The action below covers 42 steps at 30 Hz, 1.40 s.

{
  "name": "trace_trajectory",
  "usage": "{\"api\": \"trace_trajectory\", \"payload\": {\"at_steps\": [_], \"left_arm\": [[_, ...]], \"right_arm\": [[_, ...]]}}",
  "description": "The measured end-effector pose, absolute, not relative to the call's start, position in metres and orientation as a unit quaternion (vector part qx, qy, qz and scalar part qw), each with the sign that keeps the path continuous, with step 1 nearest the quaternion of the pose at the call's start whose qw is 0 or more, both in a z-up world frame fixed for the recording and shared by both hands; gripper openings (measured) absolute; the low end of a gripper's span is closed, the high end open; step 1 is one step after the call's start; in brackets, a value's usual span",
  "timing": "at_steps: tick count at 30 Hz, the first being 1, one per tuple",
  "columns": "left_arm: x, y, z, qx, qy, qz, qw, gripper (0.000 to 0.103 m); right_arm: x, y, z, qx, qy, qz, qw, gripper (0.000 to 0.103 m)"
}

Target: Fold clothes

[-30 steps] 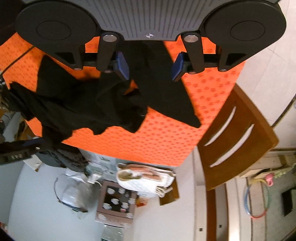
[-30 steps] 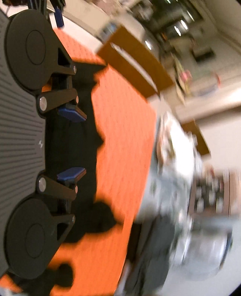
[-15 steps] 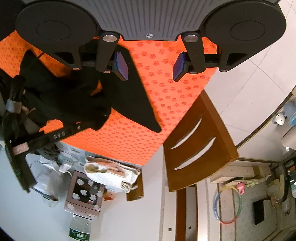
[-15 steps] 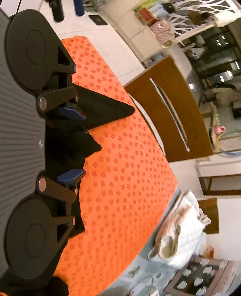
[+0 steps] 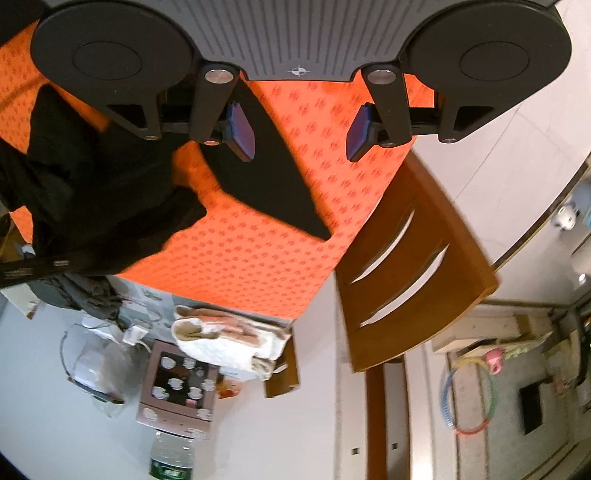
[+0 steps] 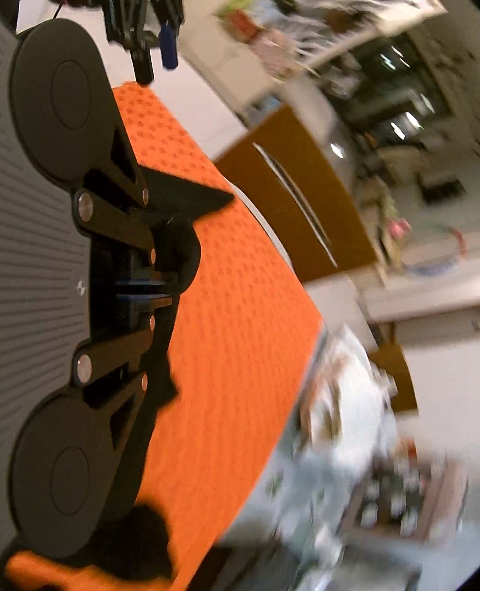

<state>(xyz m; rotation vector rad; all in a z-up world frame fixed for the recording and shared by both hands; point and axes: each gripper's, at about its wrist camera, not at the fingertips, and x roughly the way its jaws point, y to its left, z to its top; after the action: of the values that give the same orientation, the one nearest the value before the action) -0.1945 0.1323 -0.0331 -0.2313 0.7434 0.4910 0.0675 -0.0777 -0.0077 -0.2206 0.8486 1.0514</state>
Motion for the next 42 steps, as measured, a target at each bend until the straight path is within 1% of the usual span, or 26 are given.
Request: {"api": "trace_trajectory", "payload": {"at_steps": [7, 13, 16, 21, 25, 30, 33, 35, 37, 39, 42], "left_arm": [[-0.132, 0.126, -0.032, -0.082, 0.354, 0.184, 0.913, 0.058], [-0.075, 0.105, -0.035, -0.058, 0.354, 0.114, 0.926, 0.058], [-0.049, 0.089, -0.033, -0.040, 0.349, 0.076, 0.933, 0.058], [-0.010, 0.057, -0.030, -0.006, 0.342, 0.004, 0.940, 0.058], [0.018, 0.023, -0.033, 0.037, 0.340, -0.070, 0.937, 0.058], [0.052, -0.020, -0.035, 0.089, 0.338, -0.164, 0.922, 0.058], [0.075, -0.046, -0.036, 0.105, 0.339, -0.220, 0.908, 0.057], [0.089, -0.063, -0.038, 0.111, 0.341, -0.252, 0.899, 0.057], [0.103, -0.078, -0.042, 0.114, 0.346, -0.273, 0.890, 0.057], [0.117, -0.092, -0.047, 0.117, 0.353, -0.289, 0.882, 0.057], [0.138, -0.112, -0.055, 0.120, 0.364, -0.312, 0.869, 0.057]], "right_arm": [[0.078, -0.235, 0.027, -0.028, 0.387, 0.326, 0.862, 0.005], [0.057, -0.344, 0.017, 0.012, 0.400, 0.186, 0.897, 0.005], [0.038, -0.388, 0.001, 0.027, 0.414, 0.124, 0.901, 0.005], [0.001, -0.447, -0.048, 0.054, 0.465, 0.039, 0.883, 0.005], [-0.028, -0.471, -0.090, 0.082, 0.508, 0.009, 0.857, 0.005], [-0.053, -0.484, -0.119, 0.106, 0.529, -0.010, 0.842, 0.005], [-0.061, -0.488, -0.125, 0.127, 0.522, -0.015, 0.843, 0.008], [-0.062, -0.491, -0.122, 0.139, 0.512, -0.014, 0.847, 0.012], [-0.058, -0.494, -0.121, 0.151, 0.503, -0.012, 0.851, 0.025], [-0.052, -0.498, -0.121, 0.164, 0.493, -0.009, 0.854, 0.032], [-0.031, -0.504, -0.124, 0.183, 0.484, -0.005, 0.855, 0.034]]}}
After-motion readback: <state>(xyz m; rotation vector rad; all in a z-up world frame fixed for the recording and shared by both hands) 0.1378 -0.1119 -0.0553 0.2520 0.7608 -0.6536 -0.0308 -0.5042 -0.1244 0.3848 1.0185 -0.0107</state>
